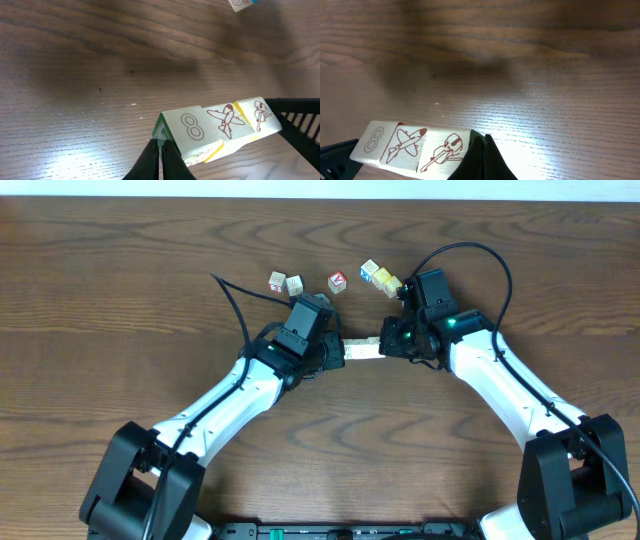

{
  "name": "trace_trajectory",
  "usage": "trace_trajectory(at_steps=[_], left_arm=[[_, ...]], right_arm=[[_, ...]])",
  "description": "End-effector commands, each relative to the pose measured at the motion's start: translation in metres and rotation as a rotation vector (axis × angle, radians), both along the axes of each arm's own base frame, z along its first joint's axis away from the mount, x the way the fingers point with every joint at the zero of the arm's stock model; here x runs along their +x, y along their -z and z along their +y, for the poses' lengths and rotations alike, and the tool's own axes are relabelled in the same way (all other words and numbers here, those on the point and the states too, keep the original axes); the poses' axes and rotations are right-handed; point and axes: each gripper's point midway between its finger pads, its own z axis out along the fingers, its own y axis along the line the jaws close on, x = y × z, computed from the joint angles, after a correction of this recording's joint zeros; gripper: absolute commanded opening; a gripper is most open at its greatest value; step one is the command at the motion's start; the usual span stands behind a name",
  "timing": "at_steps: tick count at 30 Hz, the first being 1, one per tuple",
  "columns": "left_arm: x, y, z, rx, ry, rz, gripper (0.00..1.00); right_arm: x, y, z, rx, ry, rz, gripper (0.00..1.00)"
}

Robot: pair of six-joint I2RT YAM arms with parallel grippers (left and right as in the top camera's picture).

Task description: Lift 3 blocks

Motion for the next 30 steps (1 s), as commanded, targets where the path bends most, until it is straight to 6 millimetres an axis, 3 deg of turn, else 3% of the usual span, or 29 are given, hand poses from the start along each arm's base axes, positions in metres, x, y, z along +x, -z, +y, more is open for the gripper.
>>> trace_trajectory(at_steps=[1, 15, 30], left_arm=[[-0.022, -0.011, -0.046, -0.125, 0.144, 0.029, 0.07], [-0.022, 0.003, -0.046, -0.110, 0.136, 0.062, 0.07], [-0.028, 0.003, -0.054, -0.111, 0.160, 0.059, 0.07]], right_arm=[[-0.034, -0.018, 0.068, 0.229, -0.186, 0.072, 0.01], [-0.041, -0.001, 0.068, 0.216, -0.172, 0.086, 0.01], [-0.048, 0.015, 0.071, 0.203, -0.166, 0.094, 0.01]])
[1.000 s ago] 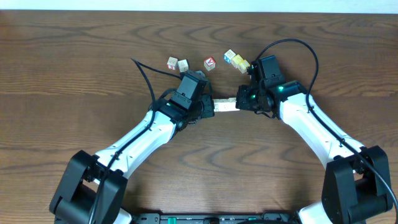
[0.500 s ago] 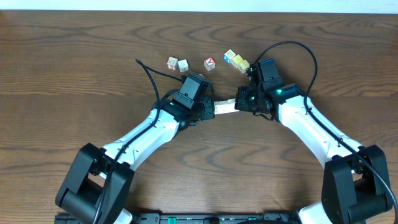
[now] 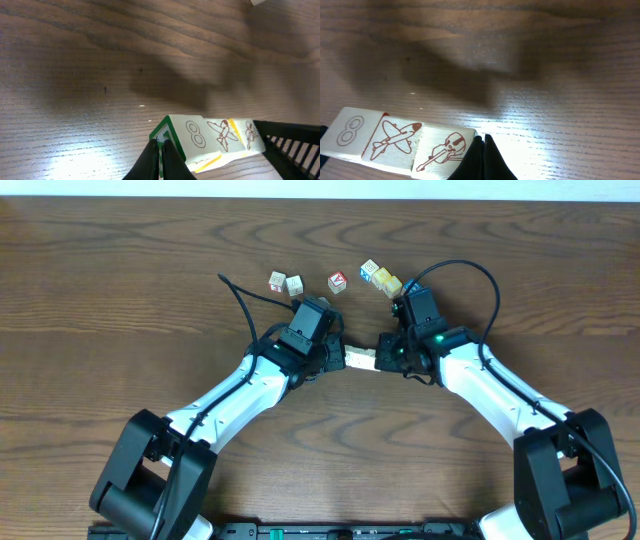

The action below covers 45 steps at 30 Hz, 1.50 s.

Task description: Lift 3 blocks

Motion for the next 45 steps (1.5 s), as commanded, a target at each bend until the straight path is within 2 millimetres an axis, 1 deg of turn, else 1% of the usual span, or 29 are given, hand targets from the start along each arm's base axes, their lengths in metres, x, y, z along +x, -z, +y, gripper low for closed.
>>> trace_trajectory(at_steps=[1, 5, 11, 15, 22, 30, 34, 40, 45], left_arm=[[-0.030, -0.015, -0.054, -0.135, 0.167, 0.036, 0.07], [-0.030, -0.012, -0.054, -0.127, 0.159, 0.039, 0.07], [-0.032, 0.007, -0.055, -0.117, 0.142, 0.089, 0.07], [-0.032, 0.012, -0.058, -0.127, 0.145, 0.100, 0.07], [-0.032, 0.013, -0.058, -0.125, 0.145, 0.102, 0.07], [-0.032, 0.014, -0.058, -0.124, 0.144, 0.103, 0.07], [-0.033, 0.014, -0.059, -0.124, 0.148, 0.103, 0.07], [-0.038, 0.015, -0.067, -0.121, 0.167, 0.097, 0.07], [-0.038, 0.016, -0.067, -0.119, 0.165, 0.098, 0.07]], right_arm=[[-0.029, -0.019, 0.070, 0.248, -0.178, 0.069, 0.01], [-0.029, -0.019, 0.070, 0.250, -0.176, 0.070, 0.01], [-0.028, -0.021, 0.072, 0.256, -0.179, 0.062, 0.01], [-0.028, -0.021, 0.071, 0.256, -0.178, 0.062, 0.01], [-0.029, -0.017, 0.071, 0.250, -0.177, 0.074, 0.01], [-0.034, 0.004, 0.072, 0.247, -0.178, 0.137, 0.01], [-0.035, 0.003, 0.075, 0.257, -0.185, 0.141, 0.01], [-0.037, 0.004, 0.076, 0.248, -0.183, 0.142, 0.01], [-0.038, 0.006, 0.074, 0.234, -0.177, 0.147, 0.01]])
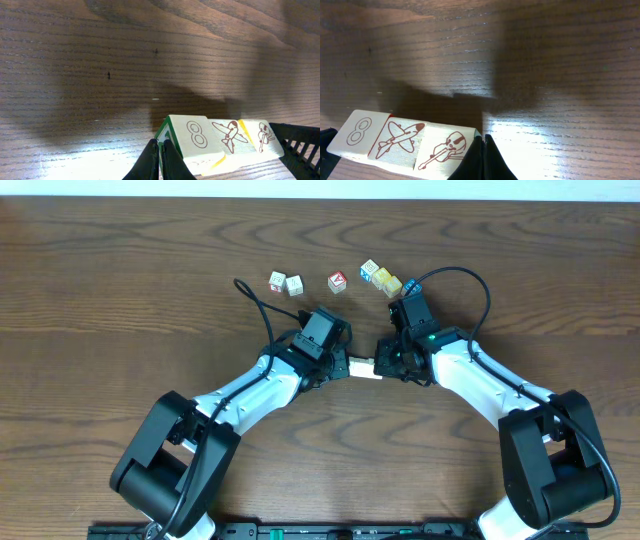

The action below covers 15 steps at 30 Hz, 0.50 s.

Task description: Lift 3 blocks

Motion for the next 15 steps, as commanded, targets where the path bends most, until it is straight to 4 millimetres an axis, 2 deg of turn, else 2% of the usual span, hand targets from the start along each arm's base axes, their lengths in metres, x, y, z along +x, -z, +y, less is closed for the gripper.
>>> trace_trajectory(at_steps=[1, 10, 15], left_arm=[[-0.030, -0.022, -0.062, -0.182, 0.169, 0.047, 0.07], [-0.029, -0.020, -0.061, -0.177, 0.161, 0.047, 0.07], [-0.029, -0.010, -0.059, -0.158, 0.147, 0.064, 0.07]], right_arm=[[-0.032, -0.023, 0.077, 0.274, -0.179, 0.077, 0.01], [-0.030, -0.021, 0.075, 0.261, -0.163, 0.075, 0.01], [-0.030, -0.018, 0.074, 0.251, -0.159, 0.079, 0.01]])
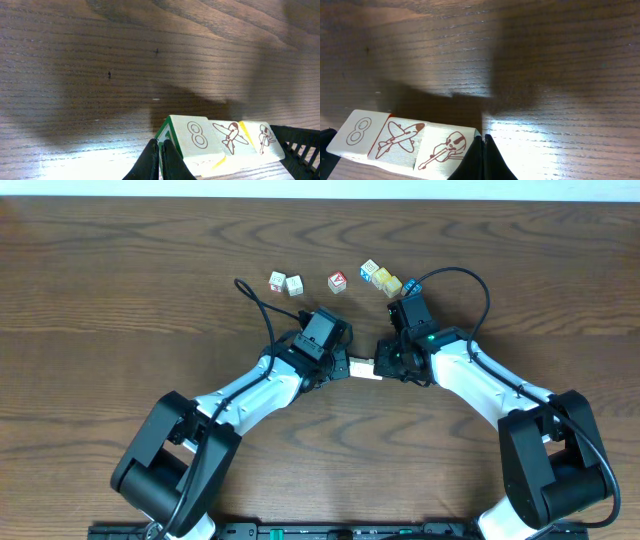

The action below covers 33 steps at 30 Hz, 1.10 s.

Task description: Lift 3 blocks

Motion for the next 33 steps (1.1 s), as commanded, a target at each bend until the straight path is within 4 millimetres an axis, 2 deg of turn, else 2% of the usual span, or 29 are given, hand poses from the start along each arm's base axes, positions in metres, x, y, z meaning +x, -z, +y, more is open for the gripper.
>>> trace_trajectory(at_steps=[1, 8, 28, 33], left_arm=[[-0.029, -0.009, -0.059, -0.159, 0.157, 0.065, 0.07], [-0.030, 0.007, -0.058, -0.151, 0.133, 0.100, 0.07], [-0.029, 0.006, -0.058, -0.151, 0.134, 0.098, 0.07], [-0.029, 0.006, -0.058, -0.150, 0.137, 0.096, 0.07]], right_arm=[[-0.029, -0.018, 0.074, 0.257, -0.165, 0.077, 0.01], [-0.028, -0.016, 0.073, 0.247, -0.161, 0.073, 0.01], [-0.028, -0.011, 0.065, 0.203, -0.144, 0.074, 0.01], [-0.032, -0.006, 0.055, 0.152, -0.108, 0.103, 0.01]])
